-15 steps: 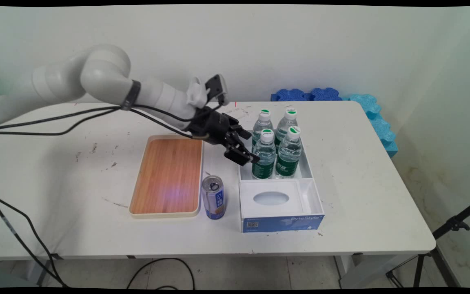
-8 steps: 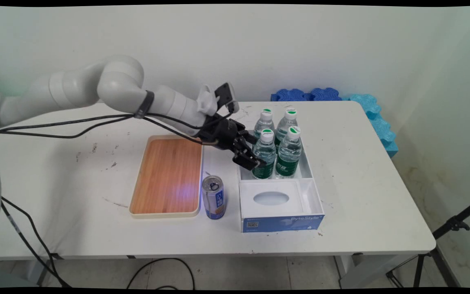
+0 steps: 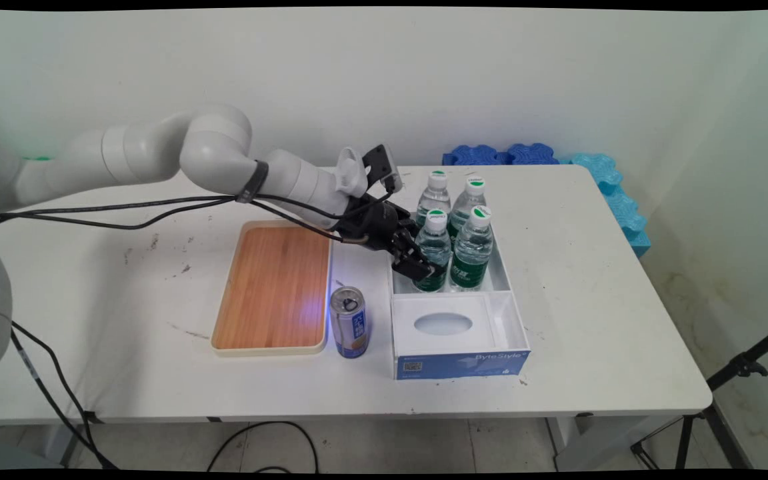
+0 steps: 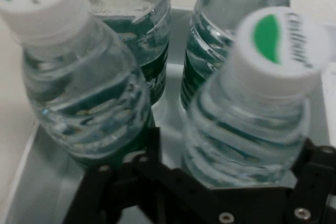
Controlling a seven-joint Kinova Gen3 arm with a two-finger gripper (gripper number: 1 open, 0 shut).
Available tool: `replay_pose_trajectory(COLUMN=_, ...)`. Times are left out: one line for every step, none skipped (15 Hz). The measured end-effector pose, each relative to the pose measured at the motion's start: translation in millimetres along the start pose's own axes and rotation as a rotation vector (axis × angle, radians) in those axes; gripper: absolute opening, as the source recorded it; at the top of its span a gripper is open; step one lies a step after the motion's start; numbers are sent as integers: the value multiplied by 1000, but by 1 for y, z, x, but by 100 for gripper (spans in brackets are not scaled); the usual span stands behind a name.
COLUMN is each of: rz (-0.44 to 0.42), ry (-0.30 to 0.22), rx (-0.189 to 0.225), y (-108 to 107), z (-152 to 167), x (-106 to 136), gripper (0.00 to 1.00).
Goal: Pick up the green bottle from the white box, then place the picked object on the tray
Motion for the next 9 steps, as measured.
replay_pose_trajectory(rz=0, ry=2, rx=-1, y=0, z=1, x=0, gripper=0)
replay_pose_trajectory(rz=0, ry=3, rx=-2, y=0, z=2, x=0, gripper=0)
replay_pose_trajectory(rz=2, ry=5, rx=-3, y=0, z=2, x=-1, gripper=0)
replay_pose_trajectory(rz=3, ry=6, rx=-4, y=0, z=2, x=-1, gripper=0)
replay_pose_trajectory(rz=4, ry=8, rx=-7, y=1, z=2, x=-1, gripper=0)
replay_pose_trajectory(rz=5, ry=9, rx=-8, y=1, z=2, x=-1, gripper=0)
replay_pose_trajectory(rz=5, ry=12, rx=-10, y=2, z=1, x=-1, gripper=0)
replay_pose_trajectory(rz=5, ry=14, rx=-12, y=2, z=0, x=0, gripper=0)
replay_pose_trajectory(rz=7, ry=19, rx=-15, y=3, z=-2, x=1, gripper=0)
